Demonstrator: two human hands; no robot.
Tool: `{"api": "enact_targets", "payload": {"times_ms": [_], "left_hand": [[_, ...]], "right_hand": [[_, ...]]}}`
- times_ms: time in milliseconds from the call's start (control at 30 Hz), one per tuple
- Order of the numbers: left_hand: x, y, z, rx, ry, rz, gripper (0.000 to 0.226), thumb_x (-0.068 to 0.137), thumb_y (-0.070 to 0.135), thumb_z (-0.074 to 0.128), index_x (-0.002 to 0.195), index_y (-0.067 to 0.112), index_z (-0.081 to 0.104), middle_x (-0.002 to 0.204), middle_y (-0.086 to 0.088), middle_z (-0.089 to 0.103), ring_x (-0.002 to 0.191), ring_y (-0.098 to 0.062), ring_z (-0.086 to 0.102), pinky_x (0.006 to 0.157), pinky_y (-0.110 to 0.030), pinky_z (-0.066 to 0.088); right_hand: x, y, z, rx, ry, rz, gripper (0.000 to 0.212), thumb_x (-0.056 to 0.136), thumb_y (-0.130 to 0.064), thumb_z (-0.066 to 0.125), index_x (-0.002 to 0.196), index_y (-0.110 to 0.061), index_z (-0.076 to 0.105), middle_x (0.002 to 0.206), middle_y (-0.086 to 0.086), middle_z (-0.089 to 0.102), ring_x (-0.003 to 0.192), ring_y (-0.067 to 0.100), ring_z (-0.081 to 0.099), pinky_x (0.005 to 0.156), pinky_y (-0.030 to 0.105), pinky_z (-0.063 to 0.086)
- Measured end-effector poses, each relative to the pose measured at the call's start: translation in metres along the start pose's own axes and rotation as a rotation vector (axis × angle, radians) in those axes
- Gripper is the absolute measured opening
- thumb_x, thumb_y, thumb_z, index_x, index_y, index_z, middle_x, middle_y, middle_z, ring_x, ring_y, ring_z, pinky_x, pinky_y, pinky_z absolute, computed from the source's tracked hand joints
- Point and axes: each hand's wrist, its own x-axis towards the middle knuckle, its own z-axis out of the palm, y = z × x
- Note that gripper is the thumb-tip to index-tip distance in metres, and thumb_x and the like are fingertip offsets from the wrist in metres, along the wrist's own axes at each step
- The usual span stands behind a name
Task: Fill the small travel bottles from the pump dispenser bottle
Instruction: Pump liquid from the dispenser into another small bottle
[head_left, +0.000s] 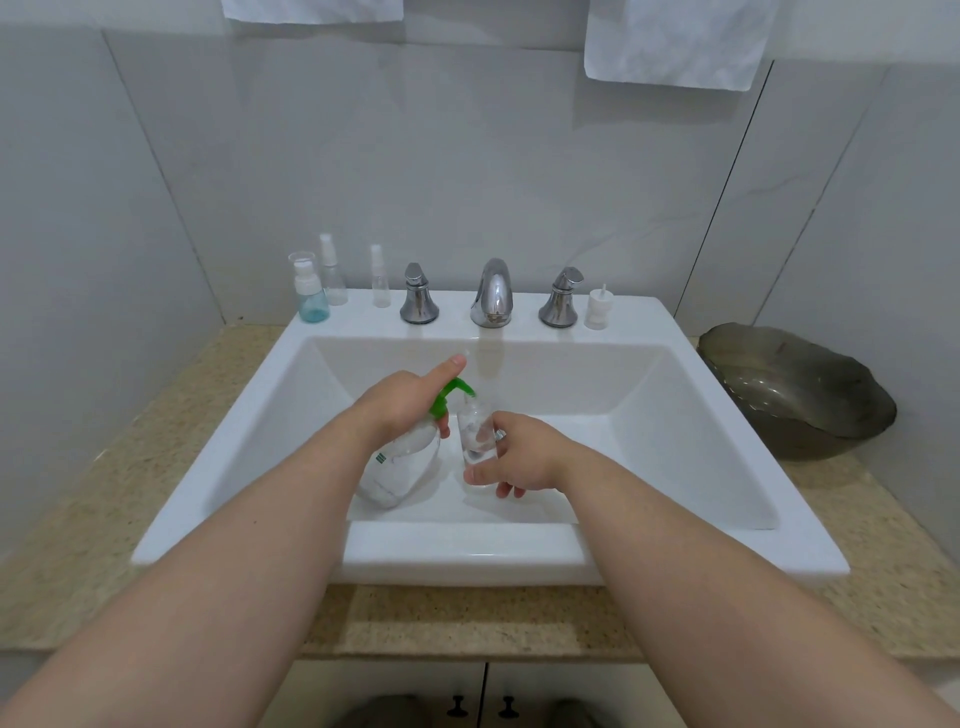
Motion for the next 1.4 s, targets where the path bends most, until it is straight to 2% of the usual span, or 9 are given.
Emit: {"api": "enact_targets", "payload": {"times_ms": [167, 267, 433, 600, 800, 1033, 1167, 1300, 1400], "left_hand": [[-0.0016, 0.0013, -0.0012, -0.003, 0.01, 0.002, 0.087, 0.09, 0.085, 0.034, 0.056, 0.016, 0.076, 0.097, -0.006, 0.075, 0.094, -0.023, 0.062, 0.101, -0.042, 0.042], [-0.0004, -0.0002, -0.0013, -0.011, 0.012, -0.003, 0.085, 0.09, 0.084, 0.037, 0.057, 0.016, 0.077, 0.095, -0.005, 0.075, 0.09, -0.022, 0.061, 0.098, -0.041, 0.044], [-0.0015, 0.0051, -0.0001, 0.0, 0.009, -0.003, 0.08, 0.094, 0.077, 0.042, 0.055, 0.015, 0.074, 0.074, -0.002, 0.066, 0.066, -0.019, 0.051, 0.078, -0.037, 0.041], [-0.0039, 0.0043, -0.0004, -0.007, 0.013, -0.011, 0.079, 0.094, 0.075, 0.043, 0.055, 0.014, 0.075, 0.057, 0.003, 0.058, 0.063, -0.02, 0.048, 0.076, -0.037, 0.041], [0.0006, 0.0029, 0.0007, 0.012, -0.01, -0.018, 0.079, 0.093, 0.076, 0.041, 0.05, 0.018, 0.072, 0.073, -0.003, 0.068, 0.057, -0.019, 0.044, 0.072, -0.036, 0.04], [0.0017, 0.0033, -0.0001, -0.019, -0.035, -0.021, 0.074, 0.091, 0.071, 0.04, 0.05, 0.017, 0.069, 0.069, -0.003, 0.072, 0.051, -0.017, 0.041, 0.069, -0.035, 0.041], [0.0005, 0.0038, 0.0002, -0.024, -0.043, -0.019, 0.072, 0.083, 0.073, 0.039, 0.048, 0.017, 0.068, 0.085, -0.01, 0.078, 0.058, -0.019, 0.044, 0.073, -0.036, 0.043], [0.0, 0.0061, -0.0012, -0.014, -0.051, -0.011, 0.065, 0.084, 0.063, 0.04, 0.048, 0.016, 0.069, 0.092, -0.016, 0.077, 0.059, -0.022, 0.04, 0.07, -0.036, 0.04], [-0.0006, 0.0059, -0.0013, -0.009, -0.06, -0.002, 0.063, 0.088, 0.057, 0.04, 0.05, 0.016, 0.069, 0.092, -0.015, 0.077, 0.063, -0.022, 0.039, 0.071, -0.037, 0.039]], "right_hand": [[-0.001, -0.0018, -0.0001, -0.012, 0.001, -0.004, 0.047, 0.086, -0.028, 0.082, 0.122, -0.023, 0.052, 0.109, -0.003, 0.063, 0.071, 0.015, 0.072, 0.061, 0.027, 0.053], [-0.0018, -0.0025, -0.0002, -0.01, -0.001, -0.006, 0.047, 0.086, -0.028, 0.082, 0.122, -0.024, 0.052, 0.112, -0.001, 0.065, 0.072, 0.015, 0.072, 0.062, 0.027, 0.054], [-0.0023, -0.0027, -0.0014, -0.013, 0.001, -0.005, 0.046, 0.086, -0.028, 0.082, 0.122, -0.023, 0.053, 0.112, -0.003, 0.065, 0.07, 0.014, 0.071, 0.061, 0.026, 0.054], [-0.003, -0.0023, -0.0013, 0.001, 0.004, -0.004, 0.046, 0.086, -0.028, 0.082, 0.121, -0.023, 0.052, 0.111, 0.0, 0.065, 0.071, 0.016, 0.071, 0.062, 0.027, 0.053], [-0.0031, -0.0013, -0.0011, -0.009, 0.004, -0.005, 0.05, 0.086, -0.028, 0.082, 0.125, -0.021, 0.053, 0.115, 0.002, 0.067, 0.071, 0.016, 0.071, 0.061, 0.026, 0.054], [0.0007, 0.0003, -0.0014, -0.002, 0.007, -0.012, 0.05, 0.084, -0.028, 0.083, 0.124, -0.02, 0.054, 0.115, 0.004, 0.067, 0.07, 0.017, 0.07, 0.059, 0.026, 0.054], [0.0002, 0.0008, -0.0011, 0.003, 0.001, -0.005, 0.05, 0.084, -0.027, 0.083, 0.124, -0.02, 0.053, 0.115, 0.003, 0.067, 0.07, 0.017, 0.07, 0.059, 0.026, 0.053], [0.0013, 0.0006, -0.0017, -0.022, 0.0, 0.003, 0.048, 0.084, -0.026, 0.083, 0.121, -0.021, 0.053, 0.101, -0.004, 0.062, 0.069, 0.016, 0.069, 0.056, 0.024, 0.051], [0.0018, 0.0007, -0.0014, -0.037, -0.002, 0.007, 0.049, 0.084, -0.026, 0.083, 0.123, -0.02, 0.053, 0.101, -0.005, 0.06, 0.068, 0.016, 0.069, 0.055, 0.023, 0.051]]}}
